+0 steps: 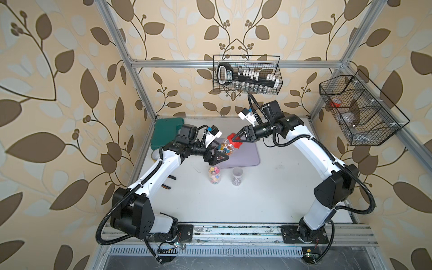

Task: Pour the candies out of the jar
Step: Pick up the jar from the center of the board.

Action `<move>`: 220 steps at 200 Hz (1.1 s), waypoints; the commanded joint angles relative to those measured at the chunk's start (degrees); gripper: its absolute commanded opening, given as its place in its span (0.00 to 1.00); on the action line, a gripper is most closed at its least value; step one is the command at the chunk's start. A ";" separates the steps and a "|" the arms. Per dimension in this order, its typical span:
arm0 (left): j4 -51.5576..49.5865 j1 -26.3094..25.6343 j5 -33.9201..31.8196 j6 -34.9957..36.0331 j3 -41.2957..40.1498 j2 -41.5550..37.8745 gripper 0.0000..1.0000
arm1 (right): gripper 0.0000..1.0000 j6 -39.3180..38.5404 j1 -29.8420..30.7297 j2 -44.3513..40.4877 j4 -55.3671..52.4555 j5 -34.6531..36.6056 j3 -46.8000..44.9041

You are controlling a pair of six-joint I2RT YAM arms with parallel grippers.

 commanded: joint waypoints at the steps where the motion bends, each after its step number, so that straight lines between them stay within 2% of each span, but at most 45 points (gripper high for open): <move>1: -1.22 -0.57 2.55 2.12 1.24 -0.58 0.99 | 0.36 -0.11 -0.11 0.31 1.34 -3.45 2.55; 220: -2.96 -0.58 3.16 2.93 1.71 0.90 0.99 | 0.36 -0.54 -1.08 1.09 0.55 -5.35 3.12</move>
